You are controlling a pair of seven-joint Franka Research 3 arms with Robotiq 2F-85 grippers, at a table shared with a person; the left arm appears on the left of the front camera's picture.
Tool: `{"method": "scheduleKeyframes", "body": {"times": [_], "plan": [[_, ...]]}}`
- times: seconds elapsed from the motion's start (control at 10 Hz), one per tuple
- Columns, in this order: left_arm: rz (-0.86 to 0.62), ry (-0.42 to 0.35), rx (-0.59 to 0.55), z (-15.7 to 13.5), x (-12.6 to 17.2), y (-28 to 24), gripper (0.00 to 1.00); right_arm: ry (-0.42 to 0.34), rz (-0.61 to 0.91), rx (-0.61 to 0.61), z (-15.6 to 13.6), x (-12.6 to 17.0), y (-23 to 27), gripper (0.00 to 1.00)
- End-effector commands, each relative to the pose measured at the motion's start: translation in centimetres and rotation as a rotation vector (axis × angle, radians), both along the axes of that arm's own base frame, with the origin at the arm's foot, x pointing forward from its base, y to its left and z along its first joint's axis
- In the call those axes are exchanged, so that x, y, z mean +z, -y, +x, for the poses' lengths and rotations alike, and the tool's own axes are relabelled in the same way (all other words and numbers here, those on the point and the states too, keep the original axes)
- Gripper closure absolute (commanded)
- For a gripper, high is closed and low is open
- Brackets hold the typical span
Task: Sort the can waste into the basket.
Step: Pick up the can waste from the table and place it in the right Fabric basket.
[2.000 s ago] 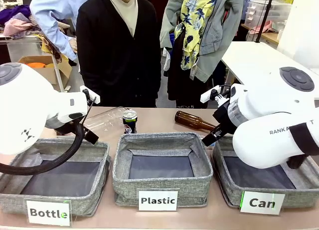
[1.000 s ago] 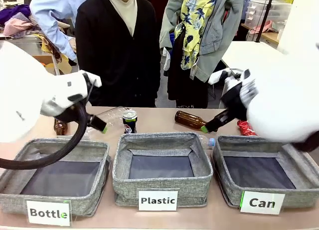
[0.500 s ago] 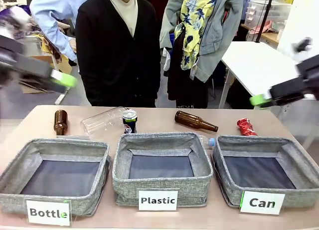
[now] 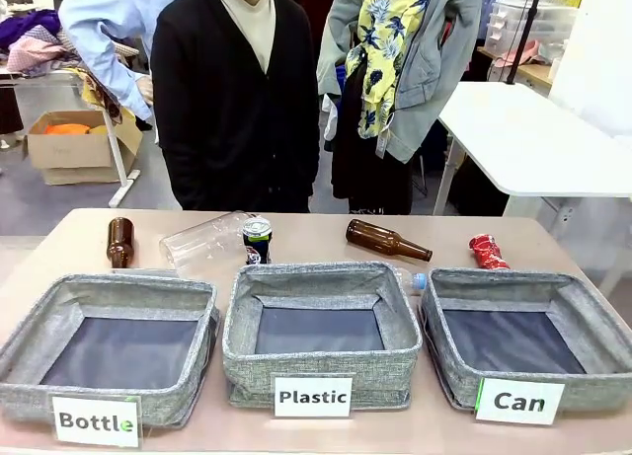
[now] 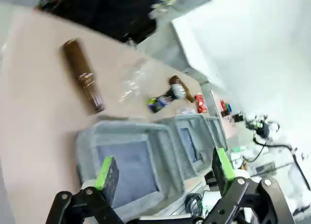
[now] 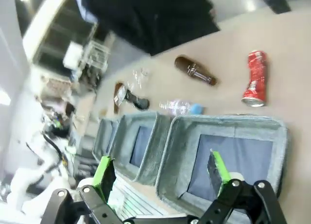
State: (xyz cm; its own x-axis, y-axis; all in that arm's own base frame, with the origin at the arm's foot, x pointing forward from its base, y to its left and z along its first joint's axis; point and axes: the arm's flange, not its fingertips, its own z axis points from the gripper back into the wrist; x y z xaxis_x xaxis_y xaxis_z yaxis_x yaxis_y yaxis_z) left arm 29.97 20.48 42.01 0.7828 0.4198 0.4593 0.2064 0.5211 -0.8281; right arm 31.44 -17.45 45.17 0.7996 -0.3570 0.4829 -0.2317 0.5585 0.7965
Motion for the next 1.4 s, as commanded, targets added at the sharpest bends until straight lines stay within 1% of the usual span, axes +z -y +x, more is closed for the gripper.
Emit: {"method": "scheduleKeyframes", "body": {"times": [0.0,0.1,0.2,0.3,0.4,0.7,0.8,0.9,1.0,1.1,1.2,1.3], "plan": [[-0.149,-0.021,-0.023,-1.4,-6.9,4.8,0.00,0.031,0.086,-0.064,-2.8,-3.7,-1.0,0.00],[-0.194,0.013,0.001,-2.1,-7.8,5.4,0.00,0.023,0.112,-0.085,-3.0,-4.3,-0.5,0.00],[-0.228,0.028,0.049,-2.0,-7.8,6.9,0.00,-0.007,0.115,-0.115,-2.7,-4.8,-0.1,0.00],[-0.221,0.074,0.092,-1.8,-7.0,8.6,0.00,-0.006,0.093,-0.088,-0.9,-2.2,2.6,0.00],[-0.190,-0.025,0.043,0.9,-6.5,0.0,0.00,-0.006,0.093,-0.088,-0.9,-2.2,2.6,0.00],[-0.190,-0.025,0.043,0.9,-6.5,0.0,0.00,-0.006,0.093,-0.088,-0.9,-2.2,2.6,0.00],[-0.190,-0.025,0.043,0.9,-6.5,0.0,0.00,-0.043,0.091,-0.086,-0.9,-2.4,2.3,0.00],[-0.190,-0.025,0.043,0.9,-6.5,0.0,0.00,-0.120,-0.044,-0.134,0.0,-0.6,0.6,0.00],[-0.190,-0.025,0.043,0.9,-6.5,0.0,0.00,-0.148,-0.154,-0.118,1.4,1.8,-1.5,0.00],[-0.190,-0.025,0.043,0.9,-6.5,0.0,0.00,-0.201,-0.304,-0.100,3.6,4.1,-4.4,0.00],[-0.190,-0.025,0.043,0.9,-6.5,0.0,0.00,-0.255,-0.460,-0.087,6.2,5.6,-7.6,0.00],[-0.190,-0.025,0.043,0.9,-6.5,0.0,0.00,-0.305,-0.595,-0.067,9.6,6.4,-11.3,0.00]]}}
